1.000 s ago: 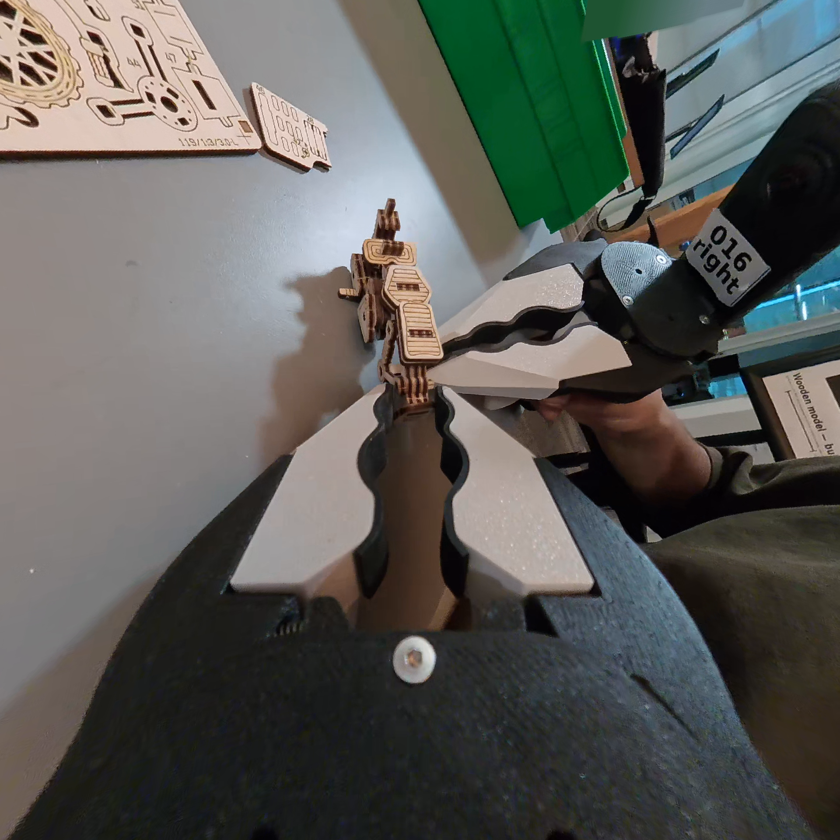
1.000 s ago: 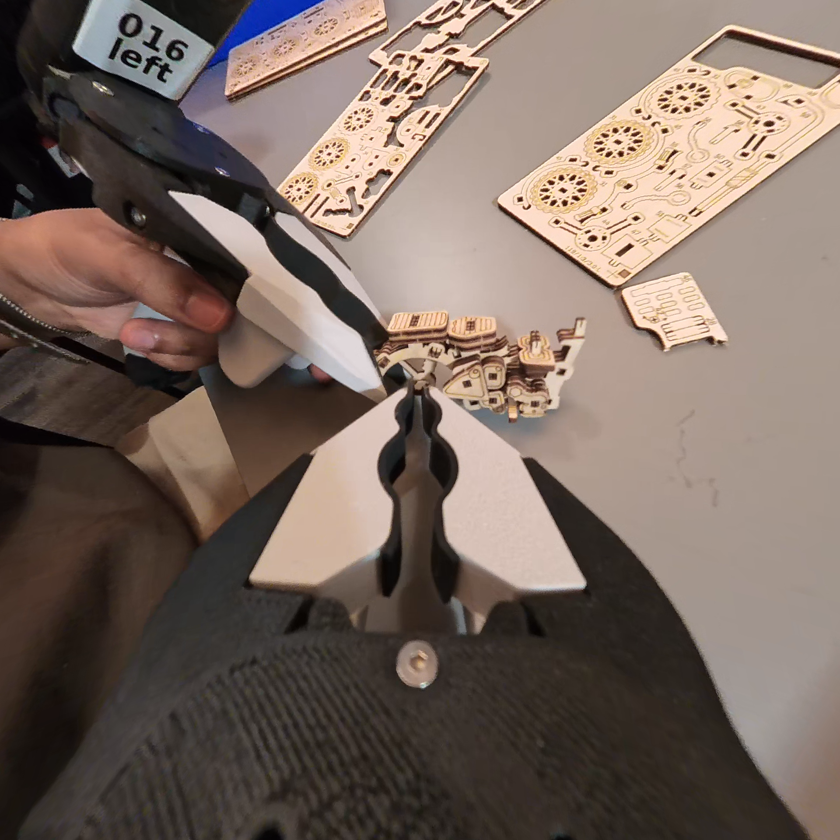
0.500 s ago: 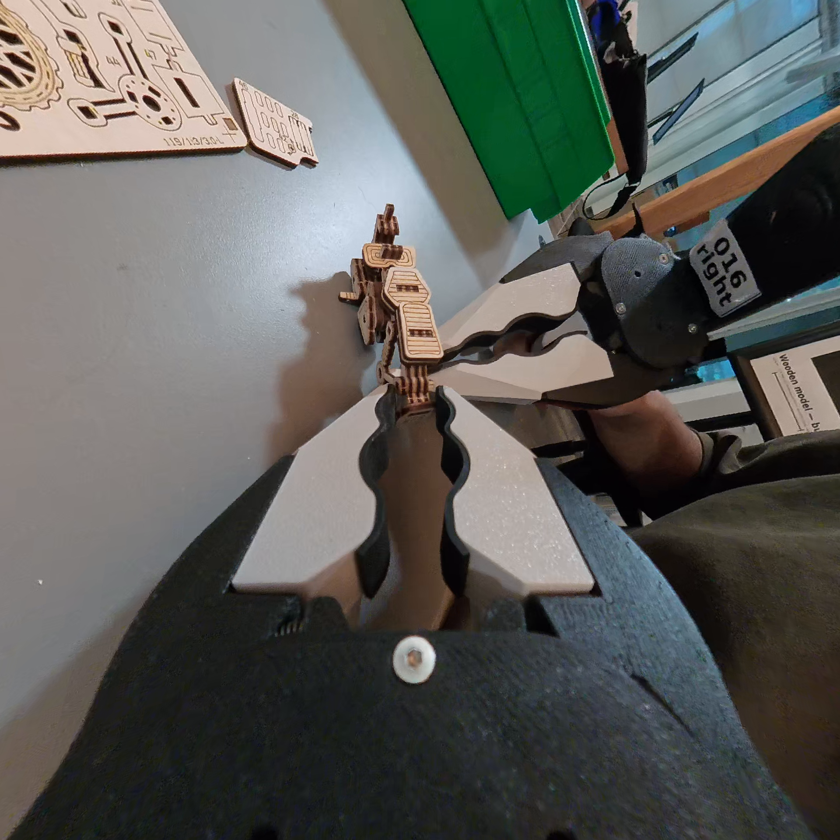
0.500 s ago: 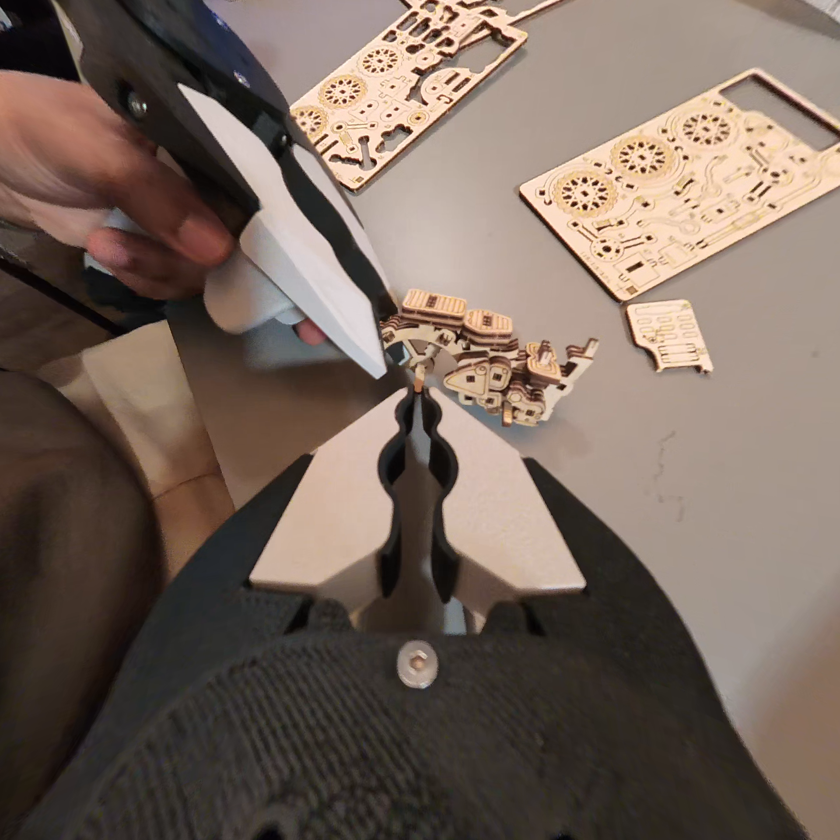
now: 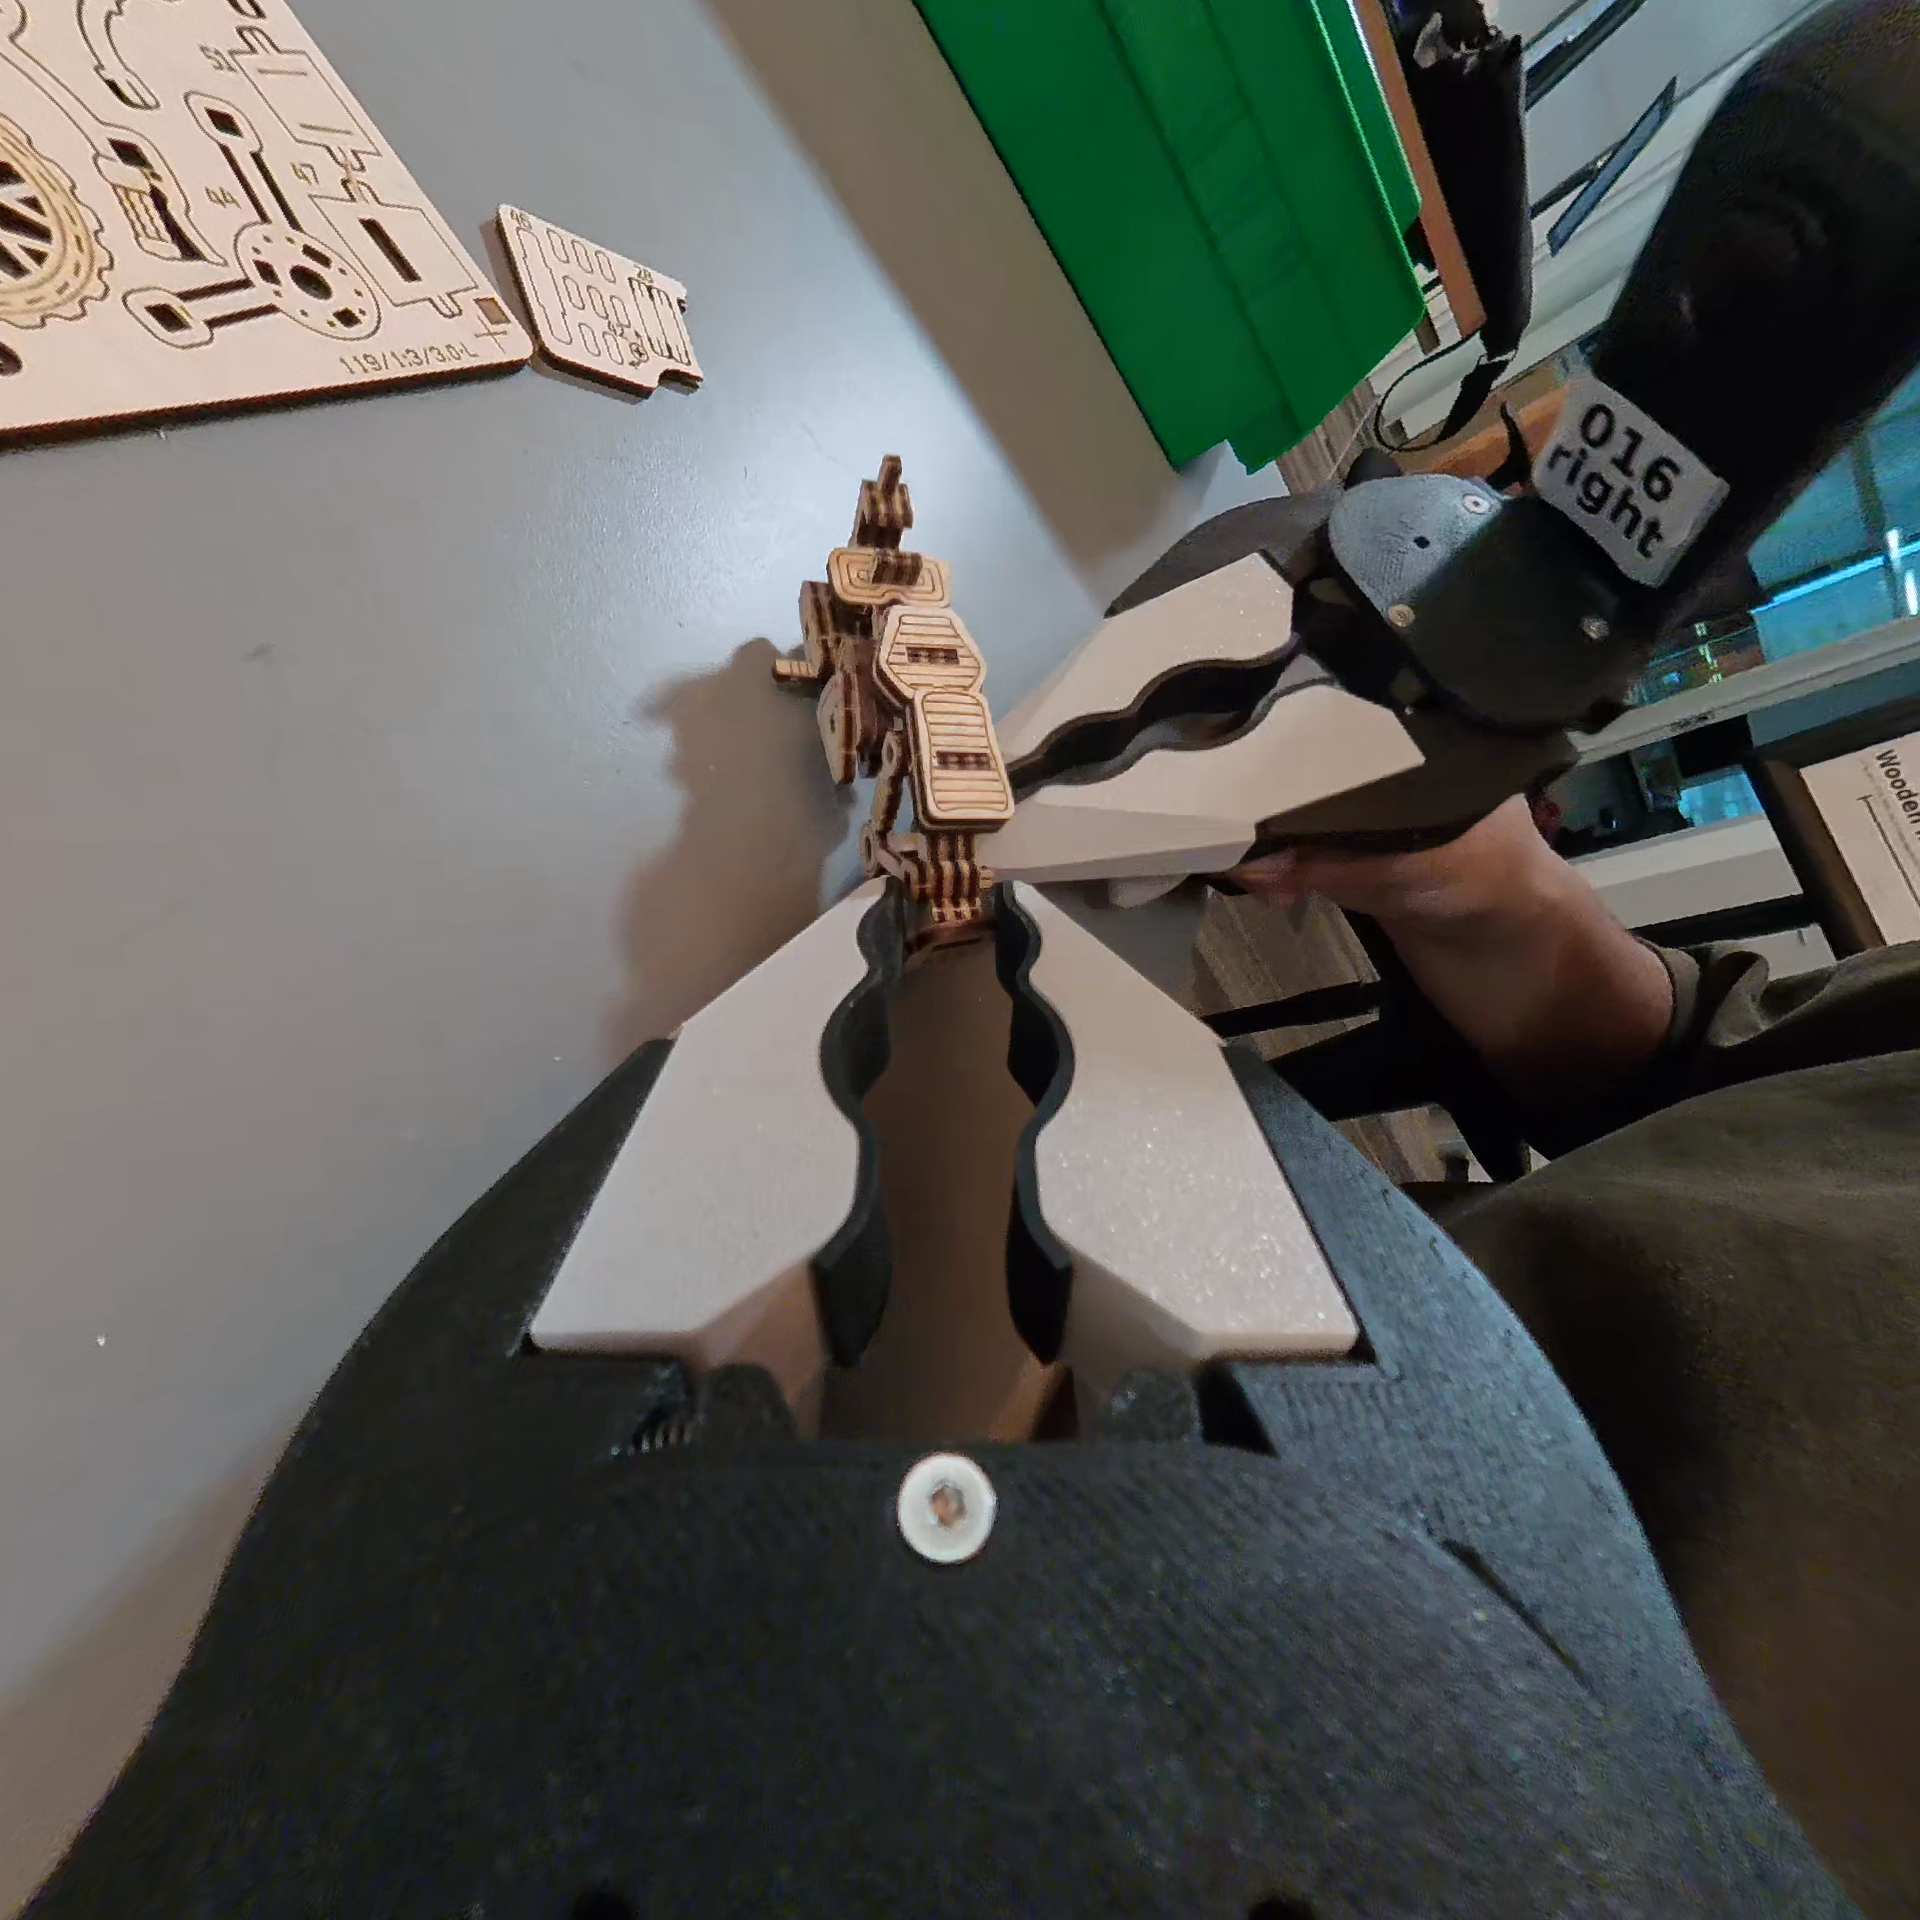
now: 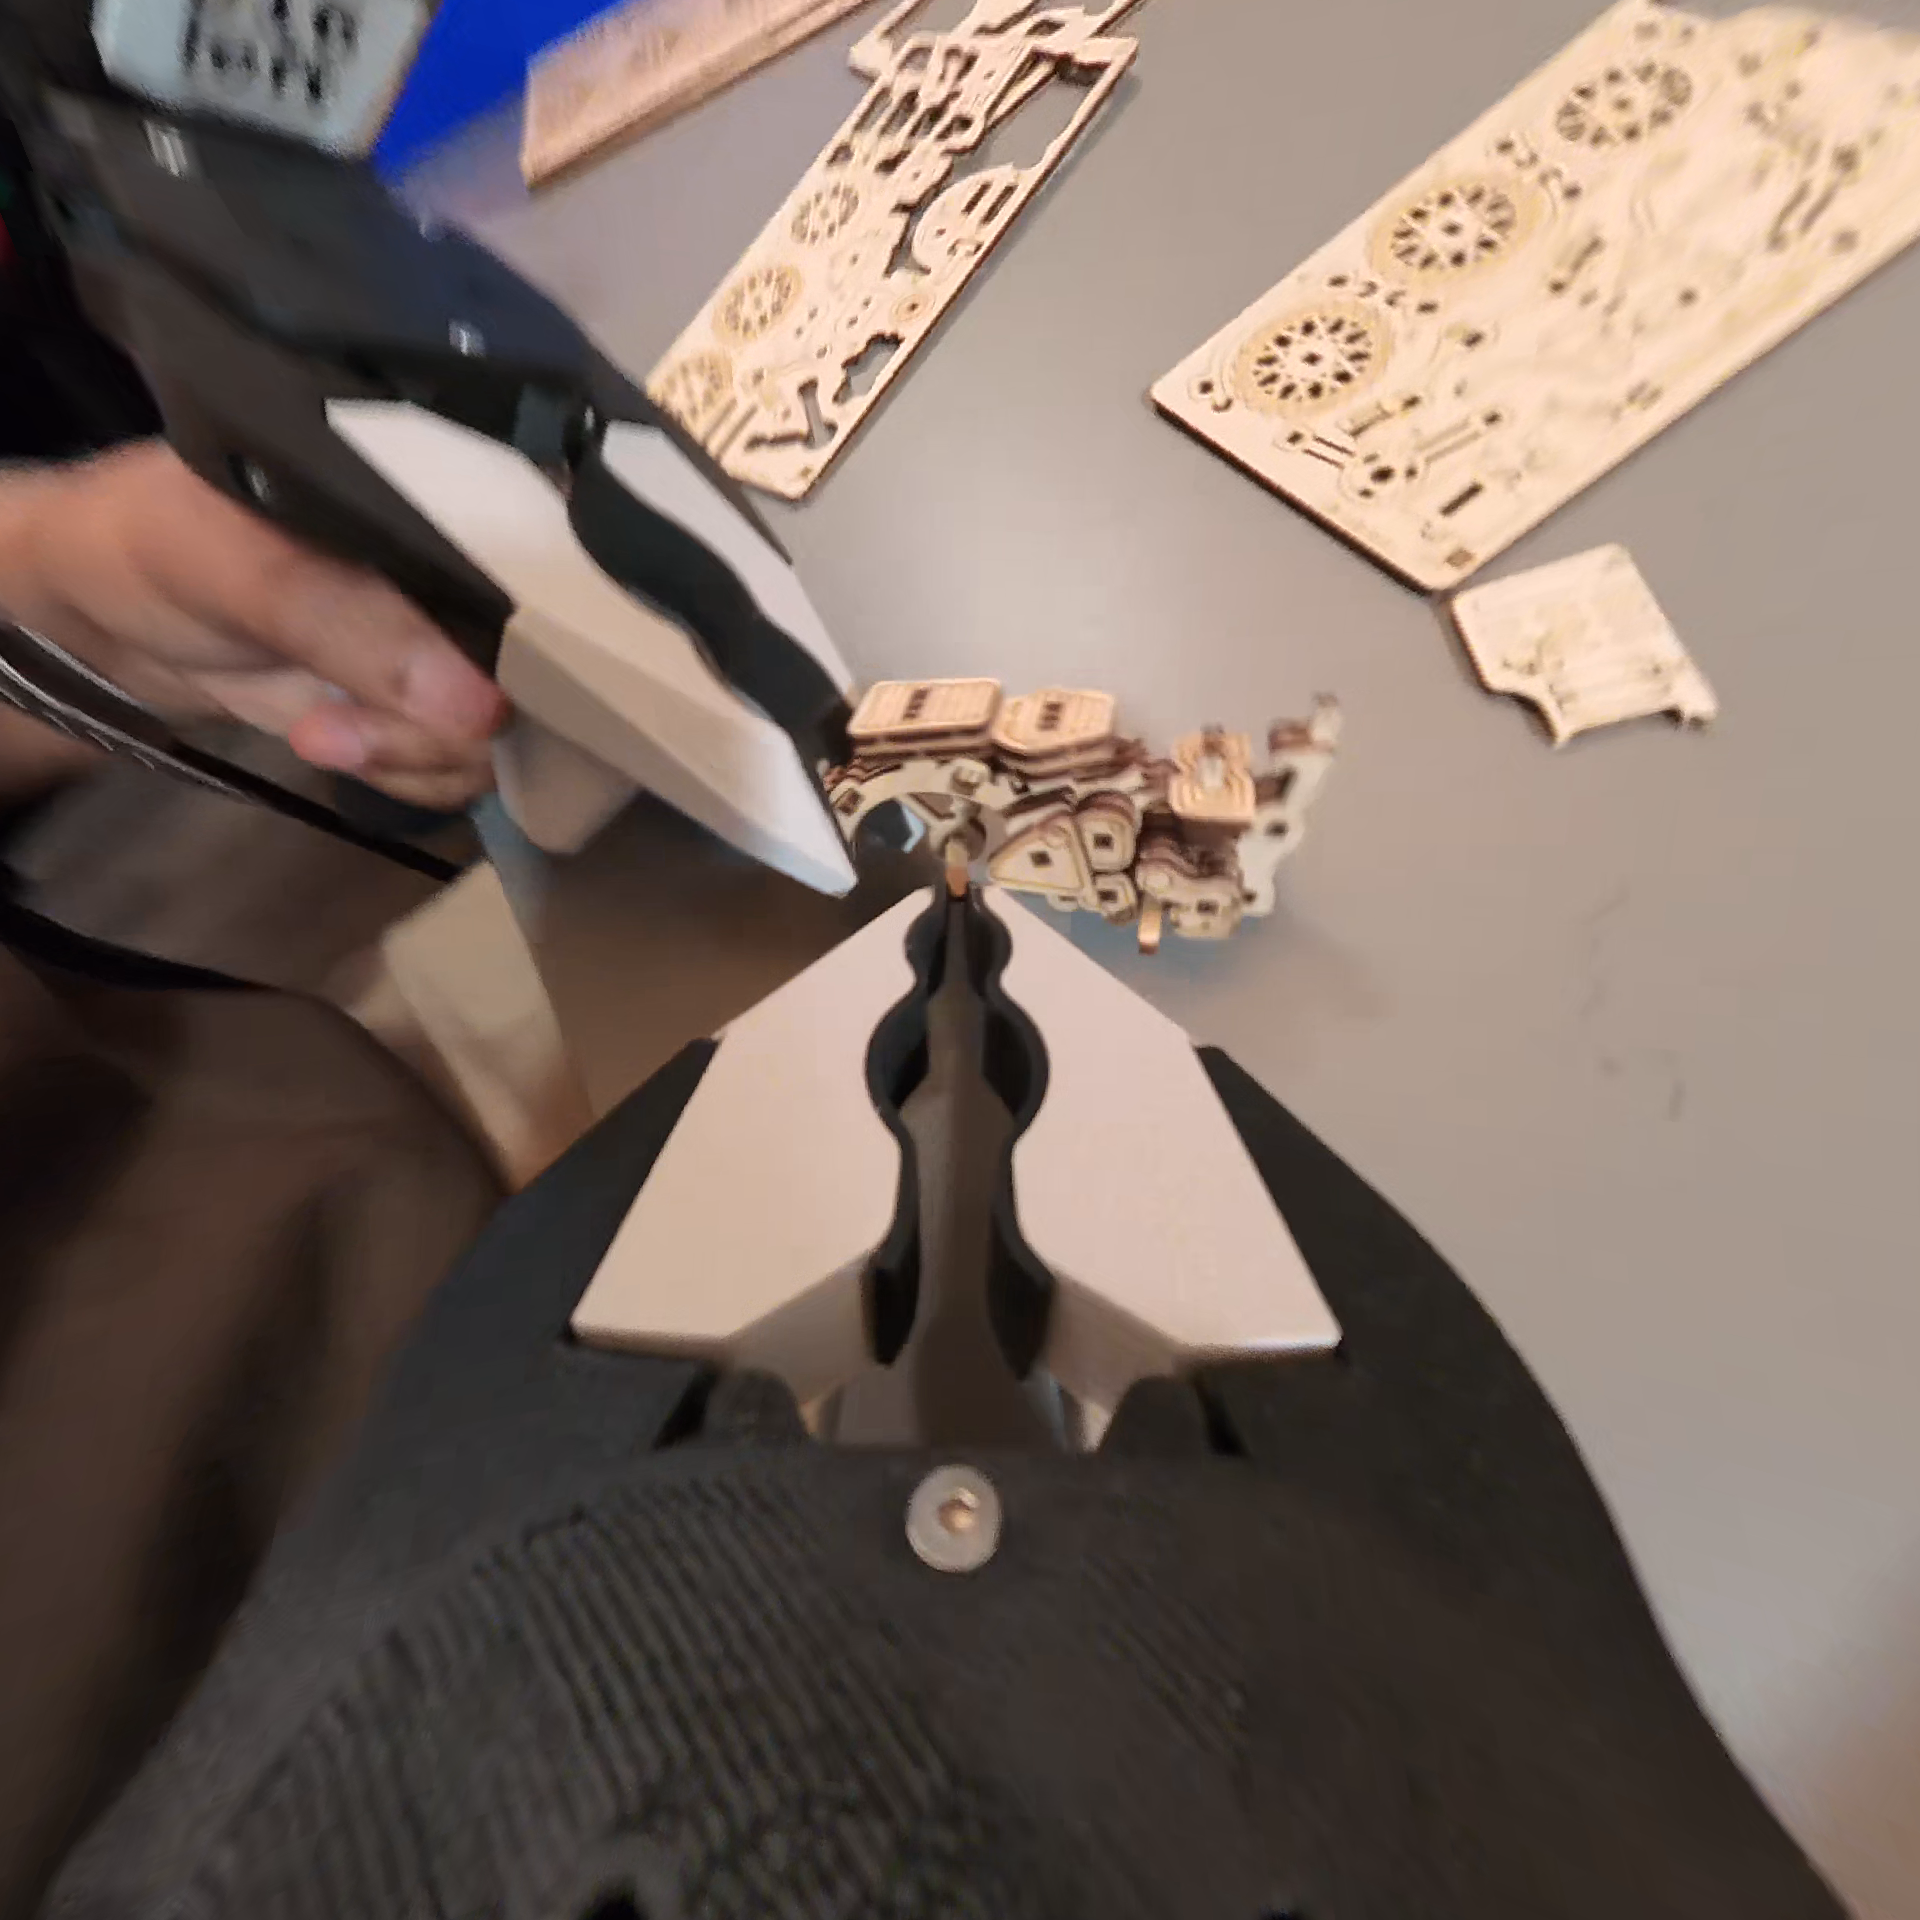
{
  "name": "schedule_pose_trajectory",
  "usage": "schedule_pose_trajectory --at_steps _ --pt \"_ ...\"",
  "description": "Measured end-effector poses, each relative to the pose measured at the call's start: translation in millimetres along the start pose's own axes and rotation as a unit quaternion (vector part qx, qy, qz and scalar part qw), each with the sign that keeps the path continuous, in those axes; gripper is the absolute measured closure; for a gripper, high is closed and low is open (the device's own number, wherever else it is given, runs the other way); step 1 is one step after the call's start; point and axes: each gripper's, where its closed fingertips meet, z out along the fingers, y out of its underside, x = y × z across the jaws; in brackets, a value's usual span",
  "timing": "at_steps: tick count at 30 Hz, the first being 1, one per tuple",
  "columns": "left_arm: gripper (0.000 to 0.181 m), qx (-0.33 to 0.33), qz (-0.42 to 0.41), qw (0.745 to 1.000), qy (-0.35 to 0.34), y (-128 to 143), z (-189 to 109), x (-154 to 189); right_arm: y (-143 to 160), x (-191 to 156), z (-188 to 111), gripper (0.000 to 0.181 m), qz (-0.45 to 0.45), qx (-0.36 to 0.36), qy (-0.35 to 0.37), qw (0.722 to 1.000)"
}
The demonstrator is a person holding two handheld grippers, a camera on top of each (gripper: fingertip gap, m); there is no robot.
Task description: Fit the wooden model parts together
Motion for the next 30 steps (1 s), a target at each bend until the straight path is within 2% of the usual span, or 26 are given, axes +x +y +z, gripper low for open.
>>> schedule_pose_trajectory --at_steps 4,9,16,18,22,25,27,30 --pt "0.167 -0.002 0.008 1.000 -0.003 0.6 1.2 0.6 -1.5 -1.0 -2.0 0.181 0.023 0.008 -0.017 1.000" --pt "0.167 -0.003 0.011 1.000 -0.006 1.1 0.9 0.0 -2.0 -2.2 0.2 0.180 -0.074 0.001 0.020 0.997" --pt "0.167 -0.004 0.013 1.000 -0.005 1.2 0.2 0.0 -1.1 -1.6 1.2 0.180 -0.136 -0.004 0.043 0.990" --pt "0.167 -0.004 0.014 1.000 -0.006 1.7 0.1 -0.4 -0.7 -1.9 1.9 0.180 -0.122 -0.006 0.039 0.992" --pt "0.167 -0.002 0.015 1.000 -0.003 1.4 -0.2 0.7 -1.9 -4.7 1.1 0.181 0.004 0.003 -0.016 1.000" --pt "0.166 -0.002 0.017 1.000 -0.003 1.3 0.2 1.2 -2.6 -4.4 0.0 0.181 0.042 0.009 -0.034 0.998" --pt "0.167 -0.003 0.015 1.000 -0.002 1.6 0.1 0.9 -2.2 -3.7 0.4 0.181 0.014 0.006 -0.019 1.000" --pt "0.167 -0.002 0.011 1.000 0.000 1.5 -0.1 0.6 -1.2 -2.3 1.5 0.181 -0.084 -0.003 0.022 0.996"
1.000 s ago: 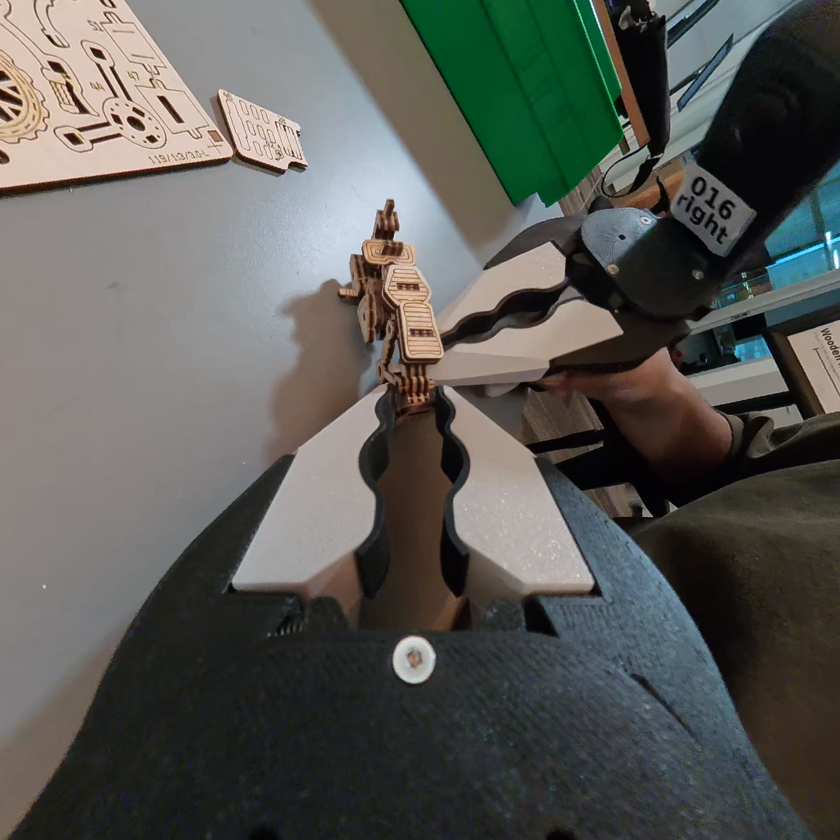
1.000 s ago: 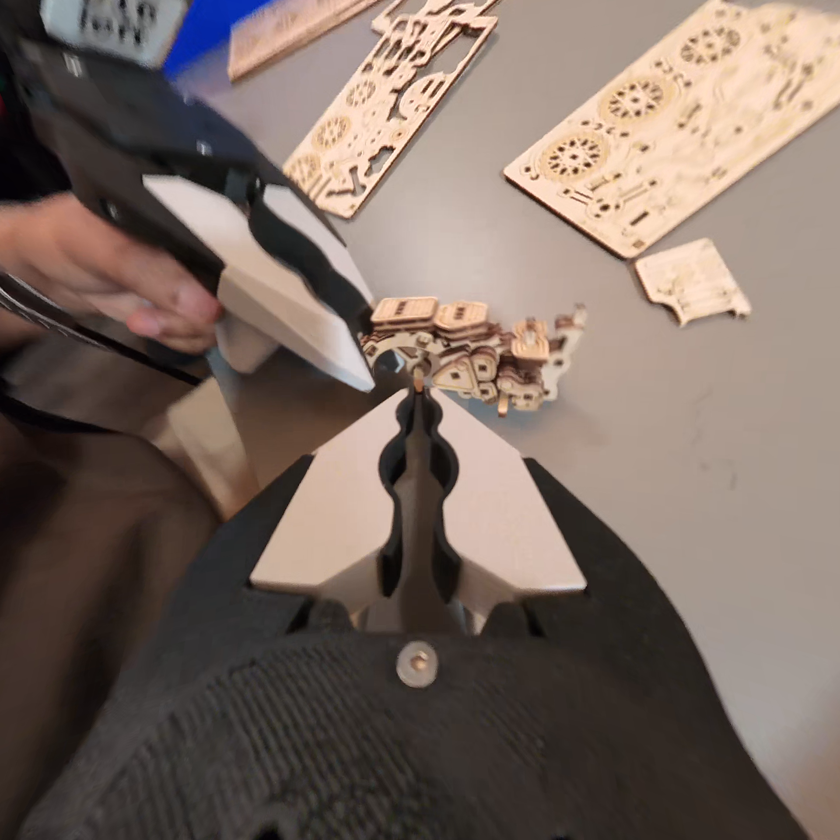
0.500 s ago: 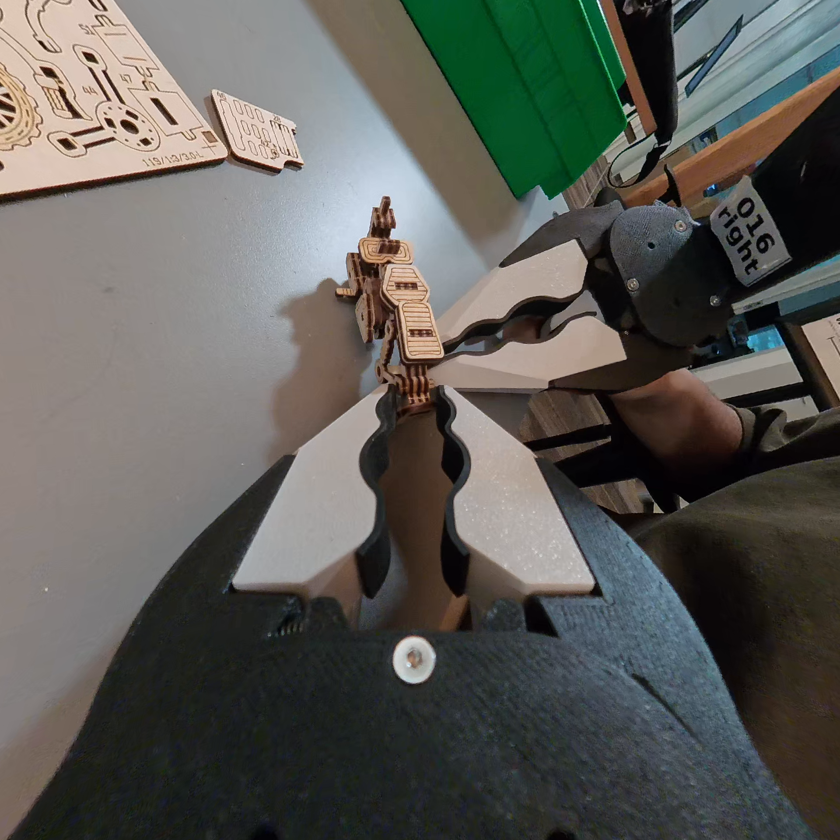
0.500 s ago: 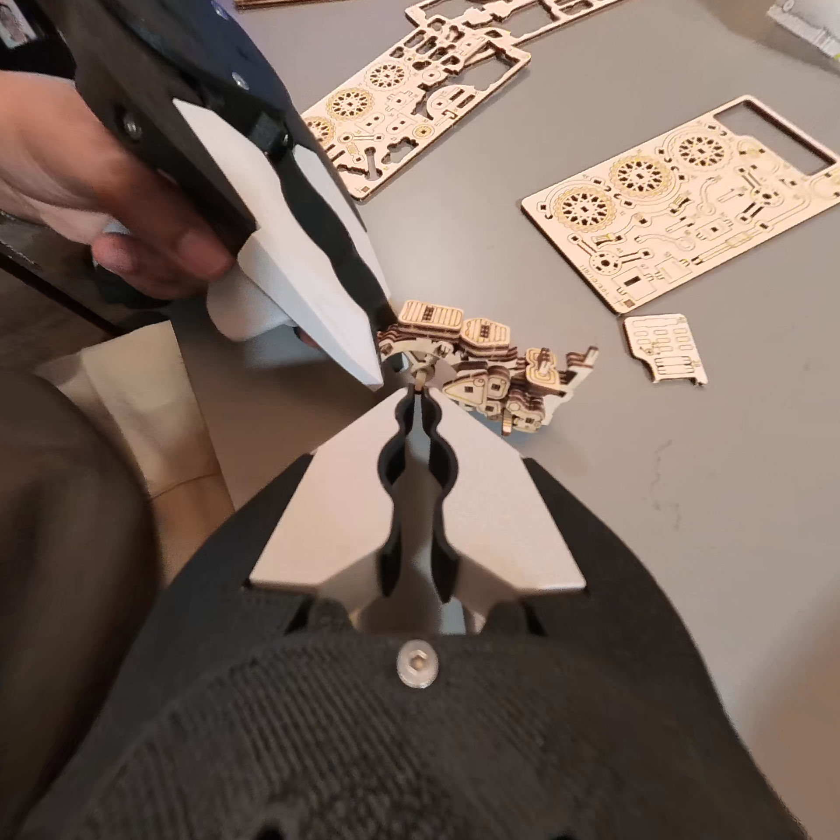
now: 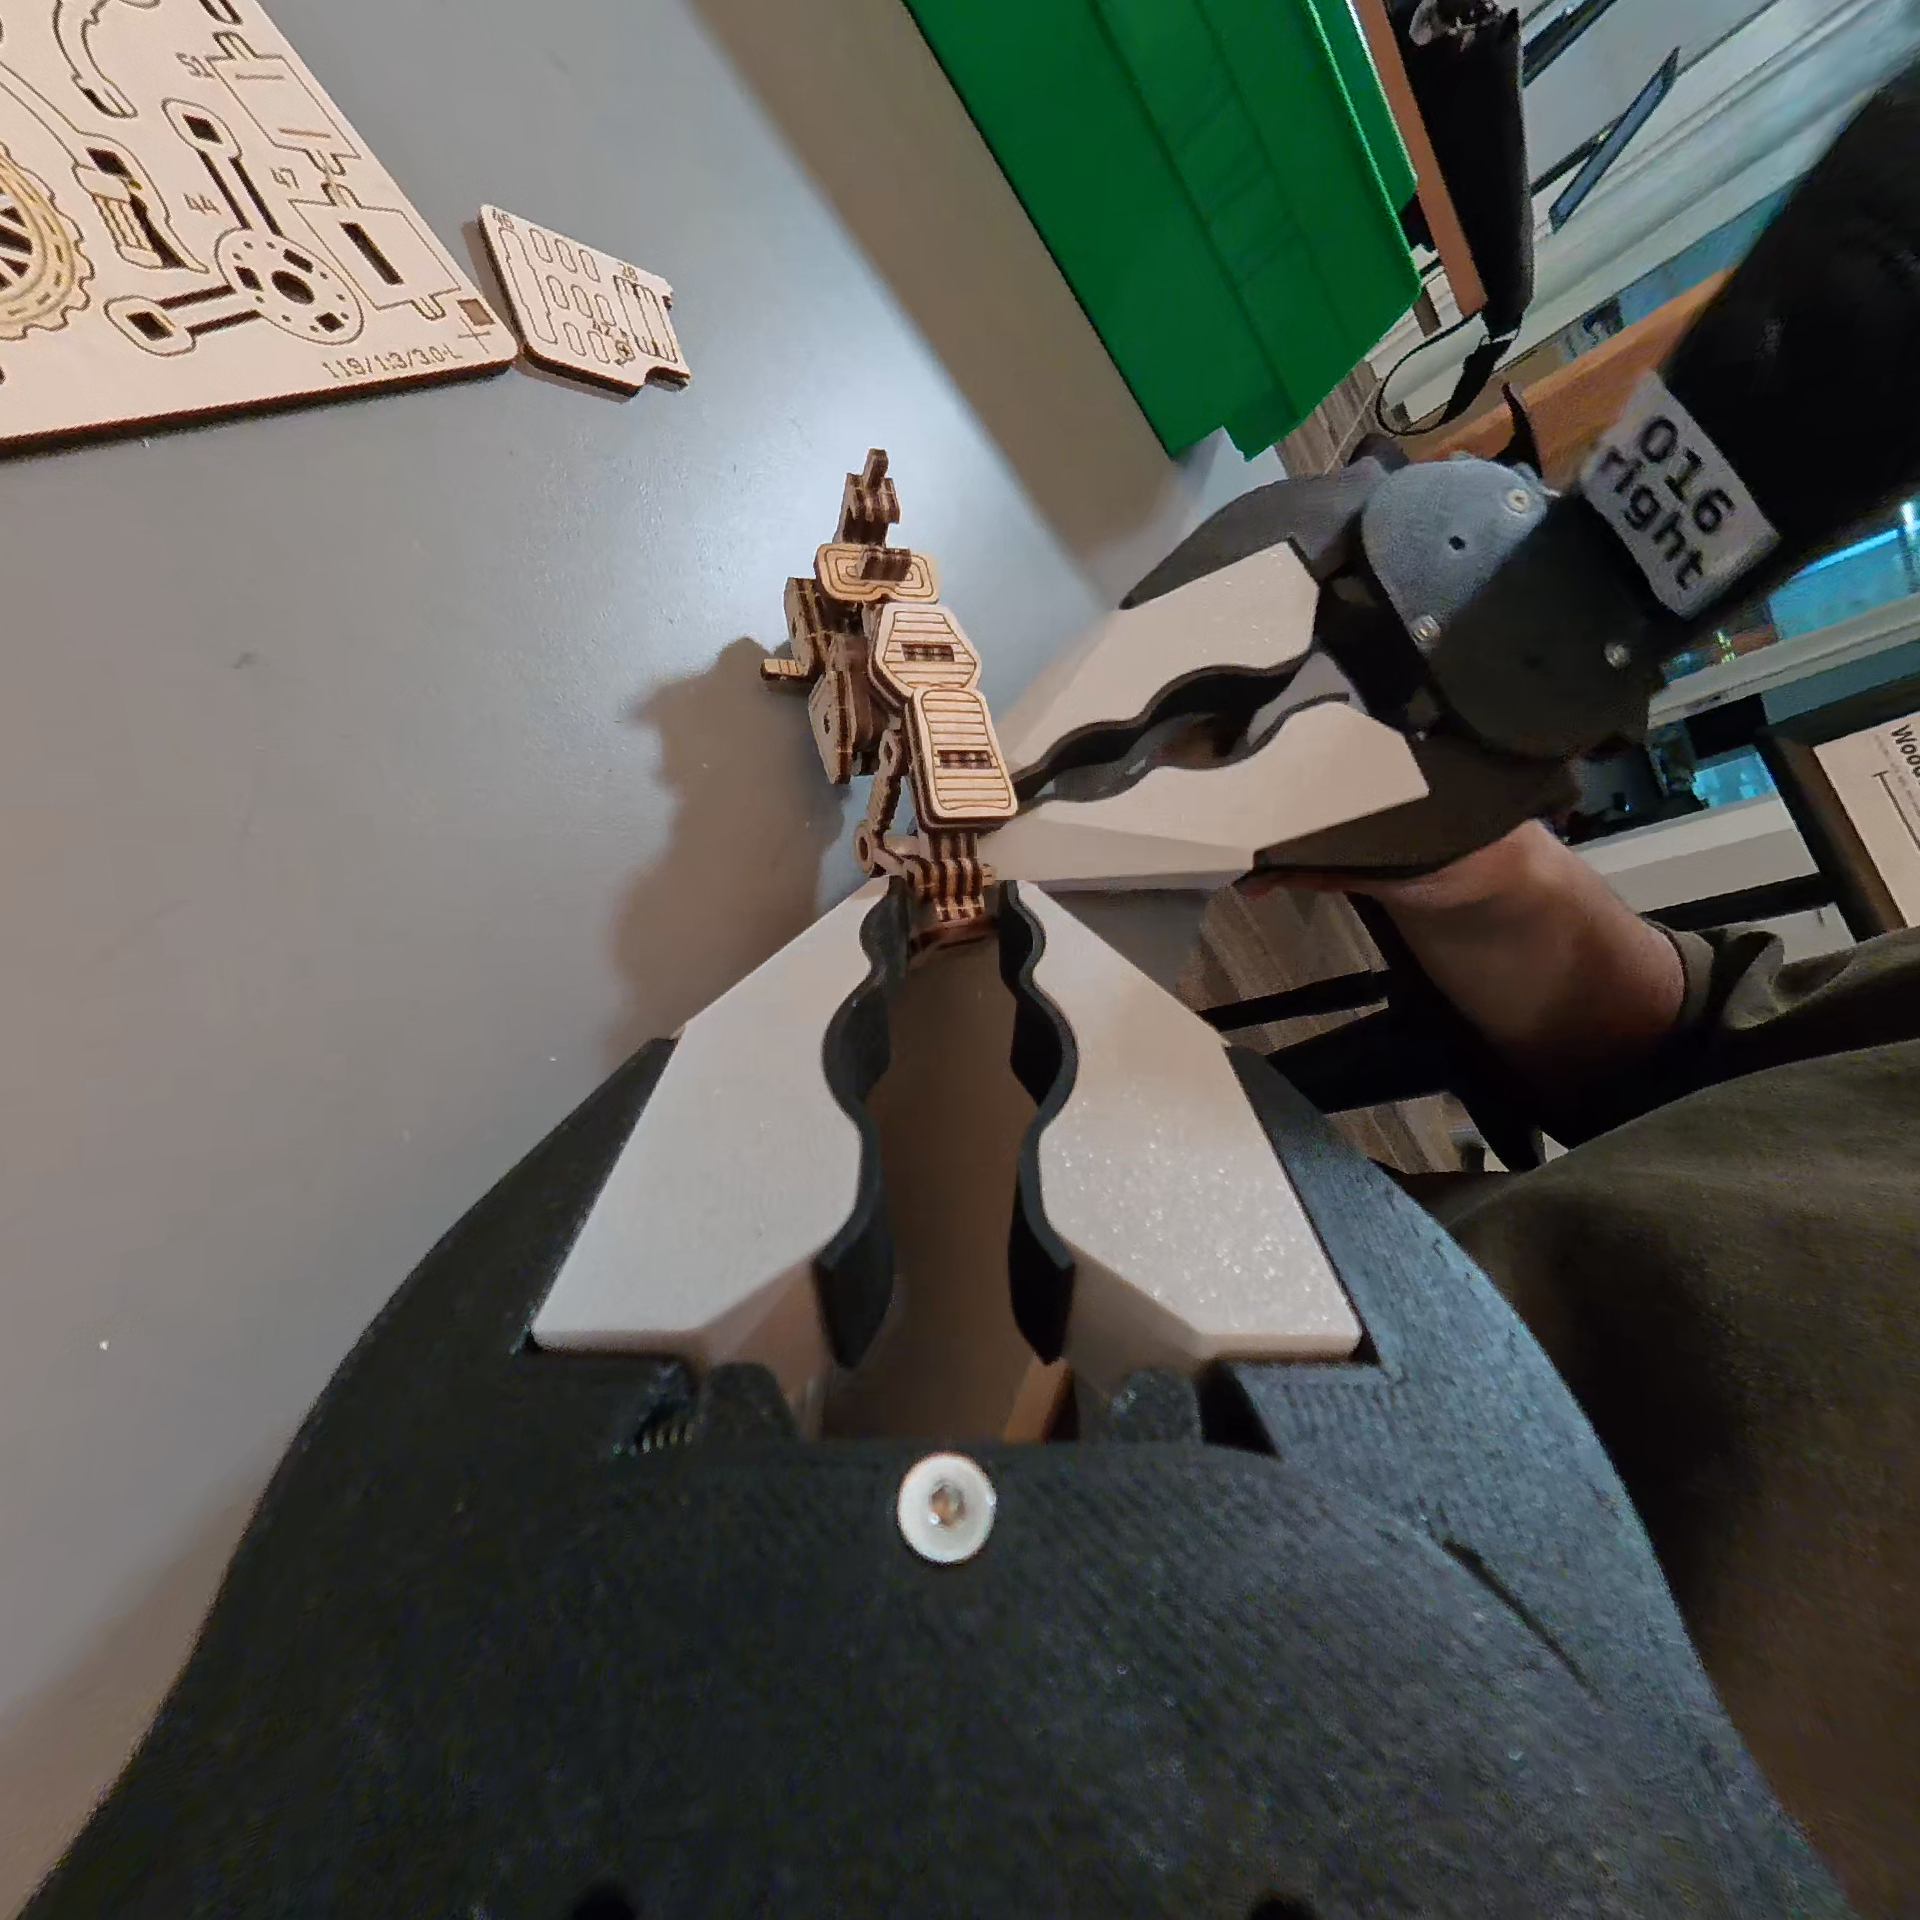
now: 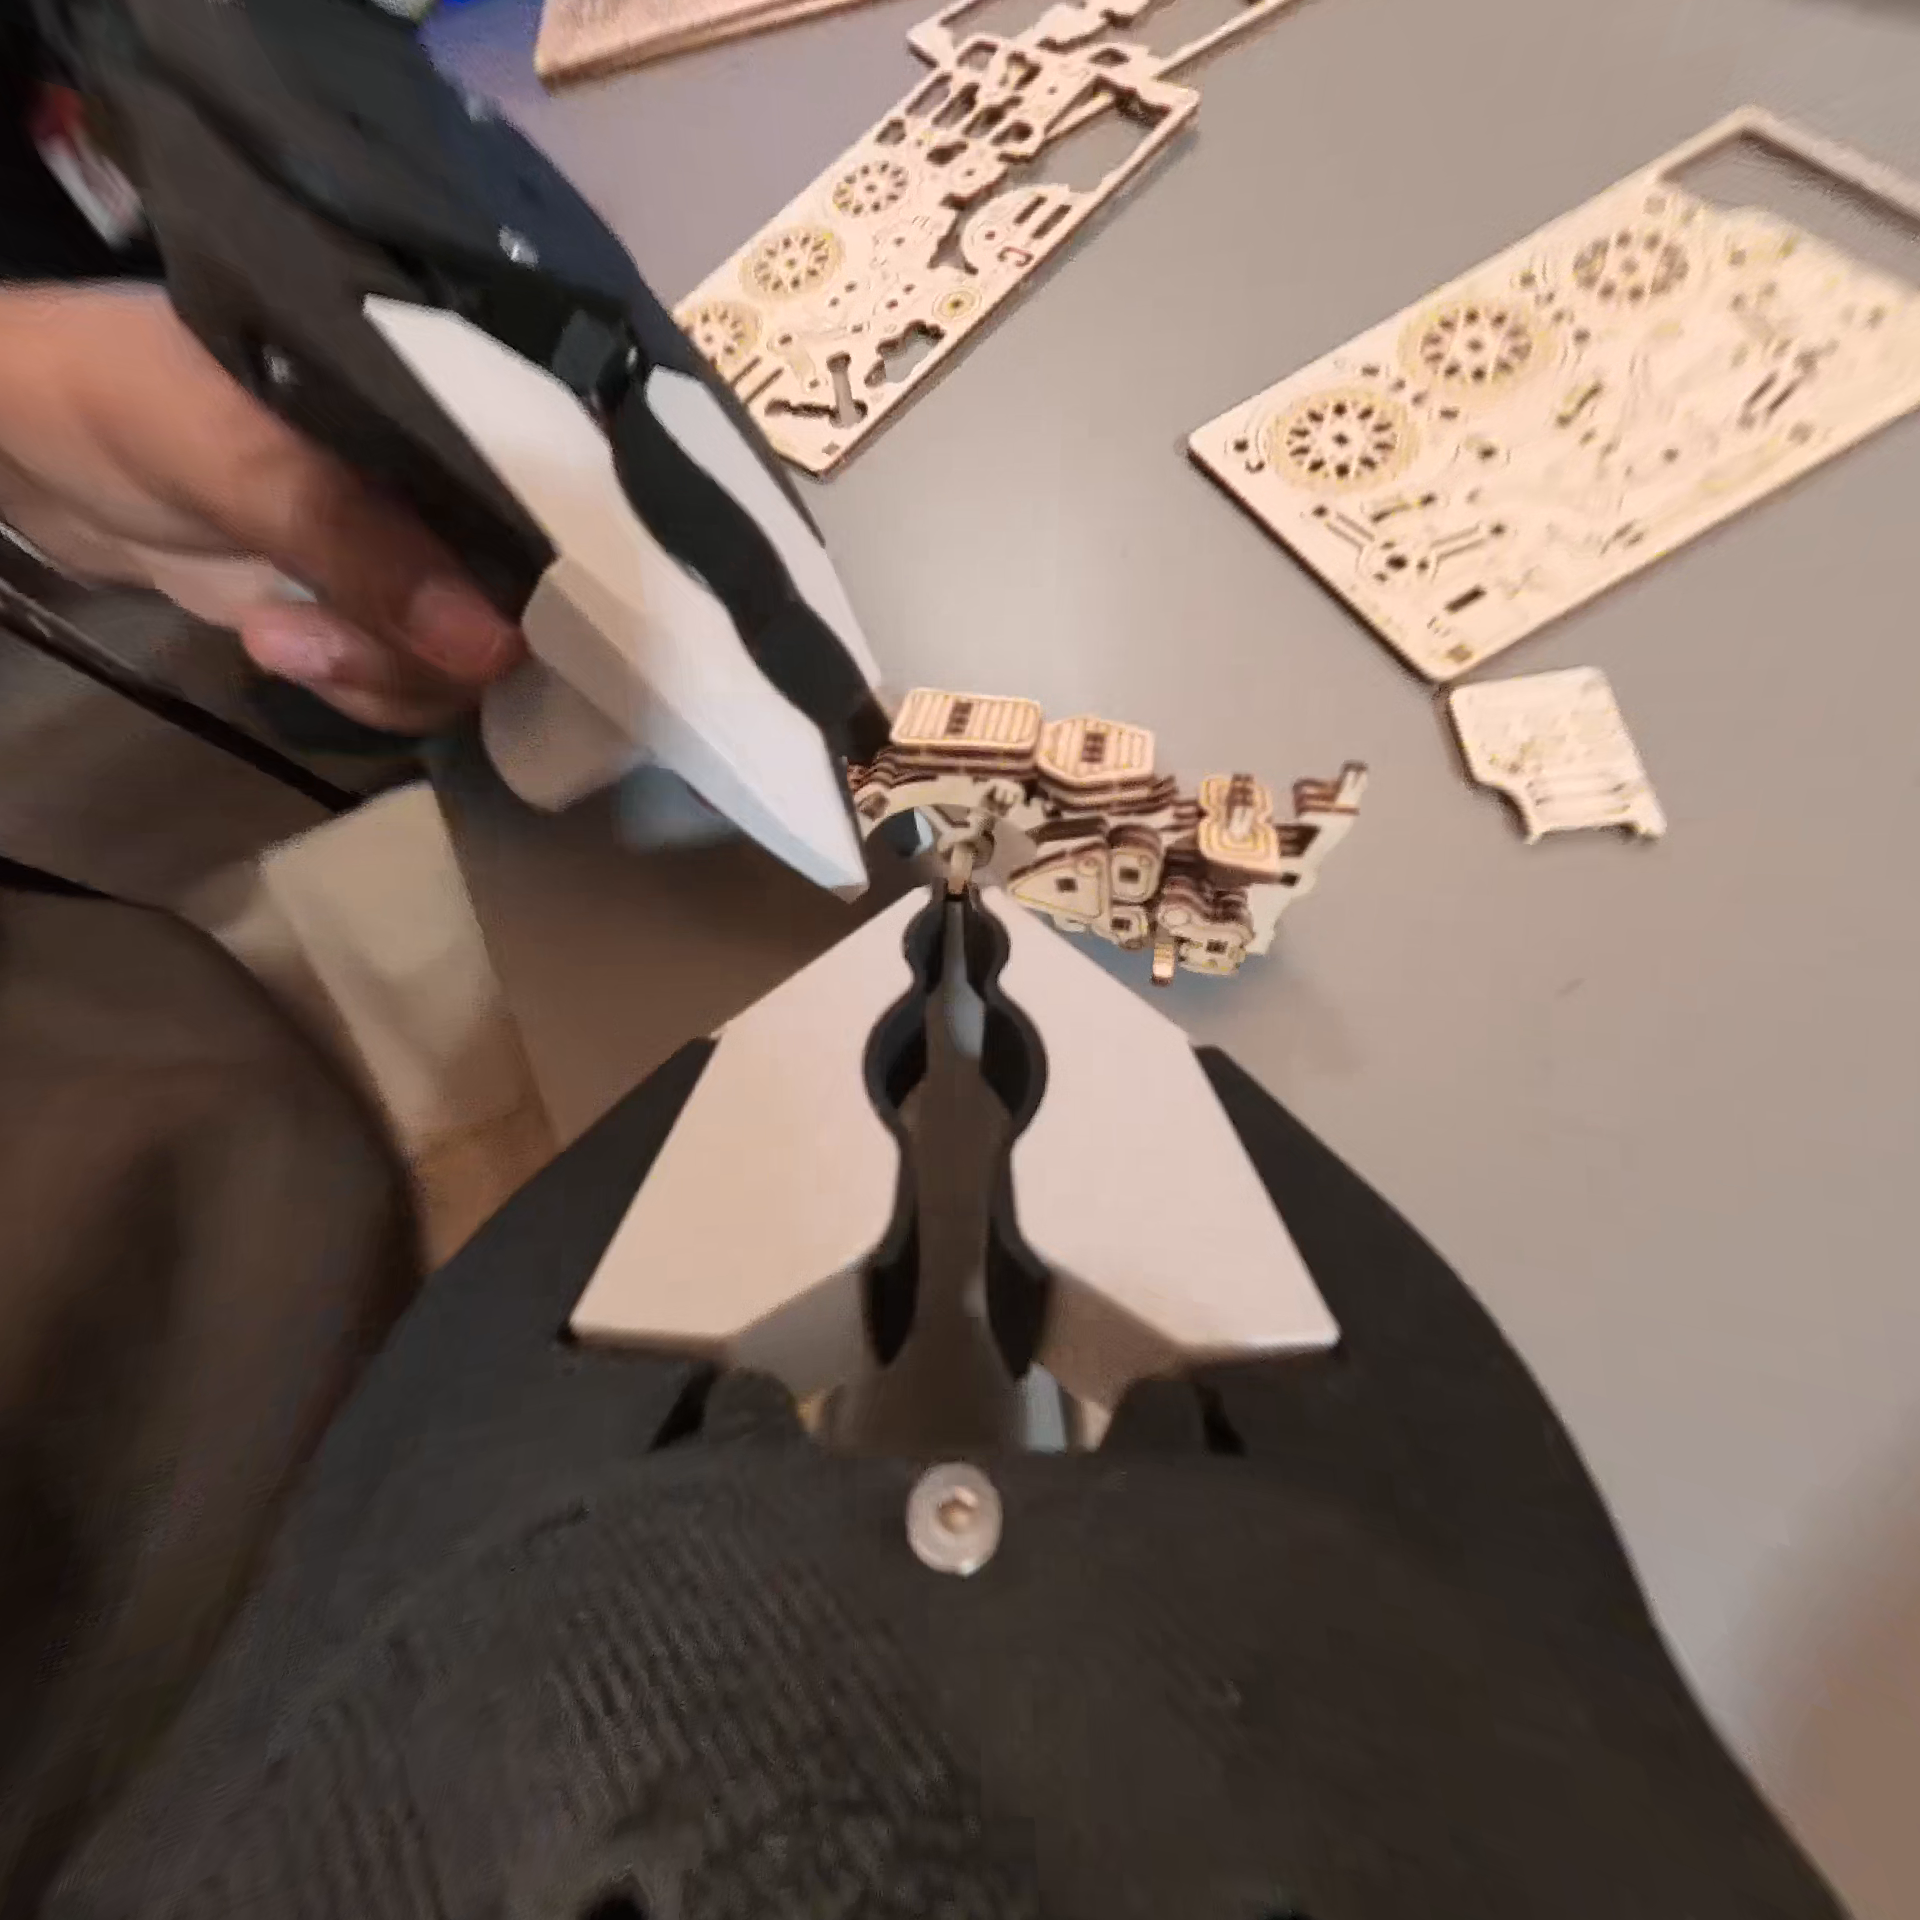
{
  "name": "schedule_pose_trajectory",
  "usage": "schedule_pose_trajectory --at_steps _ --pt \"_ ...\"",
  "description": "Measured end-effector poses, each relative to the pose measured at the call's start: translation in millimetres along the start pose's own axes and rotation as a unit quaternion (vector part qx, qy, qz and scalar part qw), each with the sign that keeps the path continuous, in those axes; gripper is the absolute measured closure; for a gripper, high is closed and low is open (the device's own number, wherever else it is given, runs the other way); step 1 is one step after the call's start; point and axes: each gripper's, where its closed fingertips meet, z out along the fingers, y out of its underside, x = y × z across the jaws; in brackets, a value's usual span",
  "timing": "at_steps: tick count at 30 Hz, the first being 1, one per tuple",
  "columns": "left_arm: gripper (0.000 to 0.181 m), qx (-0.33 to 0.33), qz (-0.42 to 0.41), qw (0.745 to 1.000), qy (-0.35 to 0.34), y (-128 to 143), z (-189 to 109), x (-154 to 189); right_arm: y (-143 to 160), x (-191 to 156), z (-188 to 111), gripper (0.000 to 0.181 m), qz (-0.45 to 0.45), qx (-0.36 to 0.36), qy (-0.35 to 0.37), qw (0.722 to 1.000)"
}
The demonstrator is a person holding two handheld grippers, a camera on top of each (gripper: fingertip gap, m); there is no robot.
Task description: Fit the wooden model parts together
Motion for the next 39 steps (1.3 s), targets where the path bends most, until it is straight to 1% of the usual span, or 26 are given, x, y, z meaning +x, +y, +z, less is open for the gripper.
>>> schedule_pose_trajectory --at_steps 2,4,7,10,12,15,17,20,23,25,26,28,30,32,34,39 --pt "0.167 -0.003 0.003 1.000 -0.005 1.4 0.6 -1.5 1.6 0.4 1.7 0.181 -0.052 -0.008 0.025 0.998" --pt "0.167 -0.004 0.003 1.000 -0.005 1.9 0.6 -1.9 2.3 0.3 2.7 0.180 -0.054 -0.012 0.031 0.998" --pt "0.167 -0.004 0.004 1.000 -0.004 2.2 0.5 -1.3 1.2 -1.2 1.9 0.181 0.029 -0.006 -0.005 1.000" --pt "0.166 -0.003 0.005 1.000 -0.001 2.1 0.8 0.1 -0.4 -1.4 0.1 0.181 0.115 0.007 -0.046 0.992" --pt "0.166 -0.004 0.004 1.000 0.000 1.7 0.5 0.5 -0.8 -1.7 -0.4 0.181 0.137 0.011 -0.057 0.989" --pt "0.167 -0.006 0.005 1.000 -0.003 2.9 1.1 -0.7 1.0 -1.3 1.2 0.181 0.132 0.005 -0.048 0.990" --pt "0.167 -0.006 0.004 1.000 -0.001 2.6 0.8 -0.2 0.9 -1.5 1.3 0.181 0.108 0.003 -0.037 0.993" --pt "0.167 -0.006 0.001 1.000 0.002 2.8 0.9 0.1 2.3 0.0 1.4 0.181 0.011 -0.008 -0.002 1.000" --pt "0.167 -0.007 0.000 1.000 0.001 3.2 0.8 -0.6 3.8 0.4 3.1 0.181 -0.072 -0.017 0.030 0.997" --pt "0.167 -0.008 0.002 1.000 0.000 3.2 0.5 -1.1 3.7 0.6 3.8 0.180 -0.093 -0.018 0.040 0.995" --pt "0.167 -0.008 0.002 1.000 0.000 3.2 0.3 -1.1 3.7 0.6 4.0 0.180 -0.083 -0.018 0.038 0.996" --pt "0.167 -0.009 0.004 1.000 0.000 3.4 0.0 -1.1 3.7 -0.1 4.1 0.180 -0.009 -0.017 0.013 1.000" --pt "0.167 -0.009 0.005 1.000 0.002 3.4 -0.2 -0.2 2.3 -1.5 2.6 0.181 0.075 -0.007 -0.030 0.997" --pt "0.166 -0.008 0.003 1.000 0.006 3.0 -0.1 0.6 -0.3 -0.9 0.1 0.181 0.118 0.006 -0.053 0.992" --pt "0.167 -0.009 0.004 1.000 0.006 2.9 -0.1 0.6 -0.9 0.0 -0.3 0.181 0.118 0.009 -0.049 0.992" --pt "0.165 -0.007 0.009 1.000 0.005 2.1 -1.9 1.2 -0.3 -1.9 1.1 0.181 0.079 0.003 -0.032 0.996"
